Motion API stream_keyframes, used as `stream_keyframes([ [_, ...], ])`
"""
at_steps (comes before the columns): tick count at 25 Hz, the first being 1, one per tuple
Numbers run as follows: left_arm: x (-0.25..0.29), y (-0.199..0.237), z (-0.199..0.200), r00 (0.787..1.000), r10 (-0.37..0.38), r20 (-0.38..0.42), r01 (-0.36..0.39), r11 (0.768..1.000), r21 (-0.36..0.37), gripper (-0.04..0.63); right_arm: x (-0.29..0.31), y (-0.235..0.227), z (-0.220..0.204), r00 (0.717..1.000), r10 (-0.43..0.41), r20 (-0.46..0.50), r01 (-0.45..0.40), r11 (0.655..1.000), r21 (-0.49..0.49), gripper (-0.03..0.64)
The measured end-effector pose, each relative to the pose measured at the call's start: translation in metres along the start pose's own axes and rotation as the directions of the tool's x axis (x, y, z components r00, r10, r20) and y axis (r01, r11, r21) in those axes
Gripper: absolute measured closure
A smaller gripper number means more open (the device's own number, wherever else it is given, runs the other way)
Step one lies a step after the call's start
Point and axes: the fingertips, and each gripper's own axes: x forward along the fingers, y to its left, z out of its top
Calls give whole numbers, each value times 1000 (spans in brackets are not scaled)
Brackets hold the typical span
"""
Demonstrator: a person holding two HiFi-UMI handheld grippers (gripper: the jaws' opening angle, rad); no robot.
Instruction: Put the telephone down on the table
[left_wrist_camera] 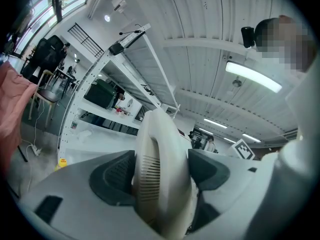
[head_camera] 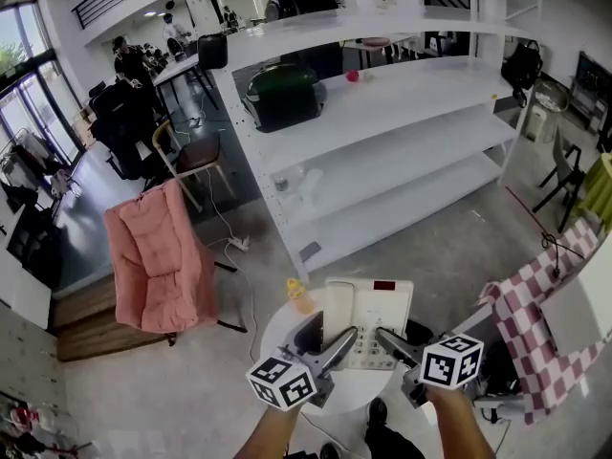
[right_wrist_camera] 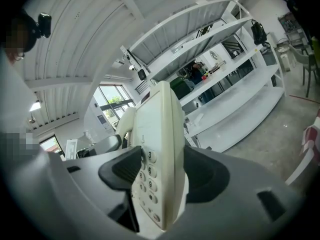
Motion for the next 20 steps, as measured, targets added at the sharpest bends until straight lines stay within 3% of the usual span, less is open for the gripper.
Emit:
stream_keyframes([
  [20, 42, 65, -53, 996, 41, -81, -48, 995, -88, 268, 49, -68, -30, 997, -18, -80, 25, 996, 87, 371],
])
